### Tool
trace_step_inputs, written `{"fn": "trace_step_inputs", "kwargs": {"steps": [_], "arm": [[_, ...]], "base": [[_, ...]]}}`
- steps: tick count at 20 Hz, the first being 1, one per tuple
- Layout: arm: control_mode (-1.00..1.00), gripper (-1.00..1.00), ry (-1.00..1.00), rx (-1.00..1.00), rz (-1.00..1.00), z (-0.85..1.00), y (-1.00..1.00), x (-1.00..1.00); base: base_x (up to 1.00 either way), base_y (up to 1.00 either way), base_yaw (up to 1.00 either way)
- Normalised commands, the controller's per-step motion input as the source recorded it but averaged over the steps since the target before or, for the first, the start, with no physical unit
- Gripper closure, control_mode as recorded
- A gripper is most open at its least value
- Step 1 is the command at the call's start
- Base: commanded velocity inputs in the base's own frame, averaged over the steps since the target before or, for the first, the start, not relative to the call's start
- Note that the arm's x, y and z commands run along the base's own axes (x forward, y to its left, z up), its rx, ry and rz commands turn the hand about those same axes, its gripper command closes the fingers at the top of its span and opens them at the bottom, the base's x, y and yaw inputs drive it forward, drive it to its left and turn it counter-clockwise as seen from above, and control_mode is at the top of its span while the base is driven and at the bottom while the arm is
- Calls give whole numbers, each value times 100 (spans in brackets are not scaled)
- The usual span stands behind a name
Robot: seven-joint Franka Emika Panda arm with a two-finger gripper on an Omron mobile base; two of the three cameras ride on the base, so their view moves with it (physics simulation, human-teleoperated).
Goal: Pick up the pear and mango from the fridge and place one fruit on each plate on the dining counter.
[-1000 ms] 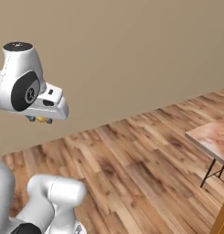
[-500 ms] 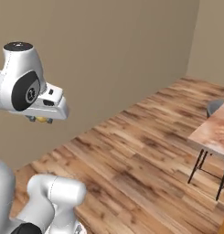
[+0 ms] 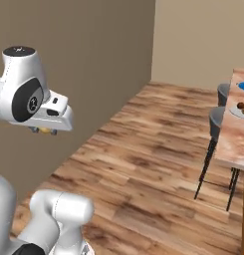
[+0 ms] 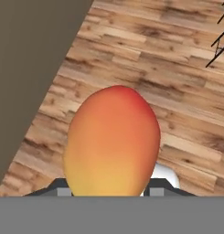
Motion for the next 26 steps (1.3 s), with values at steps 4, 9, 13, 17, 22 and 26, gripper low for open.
{"fn": "trace_step_inputs", "kwargs": {"steps": [4, 9, 13, 17, 22, 26], "arm": [[100, 100, 0, 0, 0, 0, 0, 0], [100, 100, 0, 0, 0, 0, 0, 0], [100, 100, 0, 0, 0, 0, 0, 0], [100, 100, 0, 0, 0, 0, 0, 0], [100, 100, 0, 0, 0, 0, 0, 0], [100, 100, 0, 0, 0, 0, 0, 0]], "base": [[100, 86, -53], [100, 84, -52], [100, 74, -50], [100, 64, -51], [100, 55, -51], [100, 61, -51]]}}
